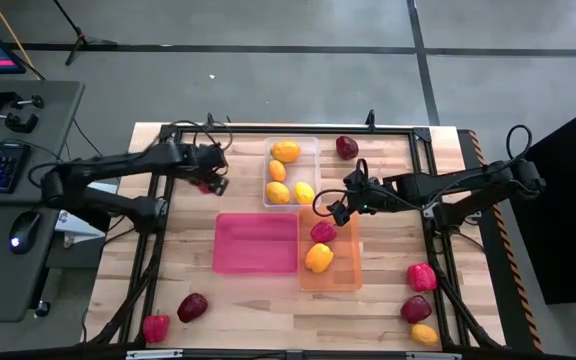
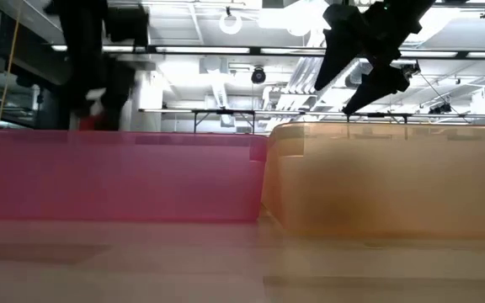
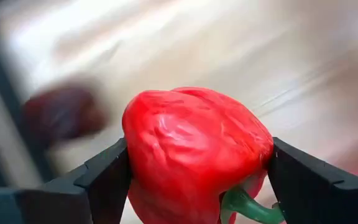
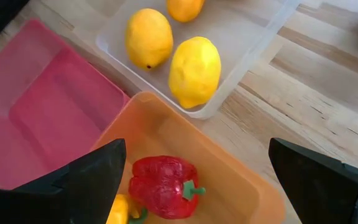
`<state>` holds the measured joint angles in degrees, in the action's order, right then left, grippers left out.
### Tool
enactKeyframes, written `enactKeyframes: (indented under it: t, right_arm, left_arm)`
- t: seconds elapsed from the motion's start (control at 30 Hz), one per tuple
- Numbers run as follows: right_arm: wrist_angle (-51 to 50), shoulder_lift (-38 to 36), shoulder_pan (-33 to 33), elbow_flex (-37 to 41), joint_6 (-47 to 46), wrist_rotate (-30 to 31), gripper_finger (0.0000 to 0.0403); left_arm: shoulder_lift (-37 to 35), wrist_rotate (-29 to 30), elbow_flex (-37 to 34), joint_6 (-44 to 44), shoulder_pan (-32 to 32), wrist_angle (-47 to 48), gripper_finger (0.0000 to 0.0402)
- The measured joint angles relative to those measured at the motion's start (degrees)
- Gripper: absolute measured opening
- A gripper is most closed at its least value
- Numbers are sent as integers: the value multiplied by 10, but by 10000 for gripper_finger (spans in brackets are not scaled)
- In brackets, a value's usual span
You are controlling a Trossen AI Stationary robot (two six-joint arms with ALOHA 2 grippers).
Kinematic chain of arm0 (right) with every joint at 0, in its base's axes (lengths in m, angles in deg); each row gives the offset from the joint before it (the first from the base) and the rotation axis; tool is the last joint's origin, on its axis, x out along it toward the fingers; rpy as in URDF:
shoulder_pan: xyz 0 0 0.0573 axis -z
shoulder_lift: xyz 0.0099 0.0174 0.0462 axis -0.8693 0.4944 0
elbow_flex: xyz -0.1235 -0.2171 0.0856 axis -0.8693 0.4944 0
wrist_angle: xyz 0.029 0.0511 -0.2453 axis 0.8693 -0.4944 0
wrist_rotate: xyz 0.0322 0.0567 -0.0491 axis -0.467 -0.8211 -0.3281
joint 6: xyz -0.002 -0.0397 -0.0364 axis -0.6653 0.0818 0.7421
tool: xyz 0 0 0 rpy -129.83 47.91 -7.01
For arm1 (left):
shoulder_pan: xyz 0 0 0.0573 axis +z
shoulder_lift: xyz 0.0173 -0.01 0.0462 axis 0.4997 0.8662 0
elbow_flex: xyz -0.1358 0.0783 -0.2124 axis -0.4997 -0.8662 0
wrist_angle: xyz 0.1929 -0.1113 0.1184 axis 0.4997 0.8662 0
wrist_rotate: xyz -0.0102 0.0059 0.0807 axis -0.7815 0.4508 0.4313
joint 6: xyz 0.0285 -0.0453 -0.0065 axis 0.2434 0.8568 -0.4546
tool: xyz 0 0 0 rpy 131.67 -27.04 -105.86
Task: Sort produce into baskets
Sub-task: Put the red bell pepper into the orange bin
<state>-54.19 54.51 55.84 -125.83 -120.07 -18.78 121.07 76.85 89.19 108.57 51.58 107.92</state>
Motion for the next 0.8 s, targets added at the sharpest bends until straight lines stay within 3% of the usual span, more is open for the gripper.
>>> enactKeyframes:
  t: [0.17,0.3,0.43,0.6,0.8]
  right_arm:
    - [5,0,-2,0,-1,8,384]
    - [49,-14,-20,0,22,67,384]
    - [68,-51,-38,0,50,107,384]
    - [62,-108,-57,0,65,124,384]
    - [33,-148,-71,0,65,125,384]
  left_arm:
    - [-60,14,22,45,-96,-207,304]
    - [-32,14,23,74,-167,-376,304]
    - [59,10,22,89,-227,-491,305]
    - [206,-55,53,110,-265,-623,305]
    - [337,-154,152,51,-269,-618,308]
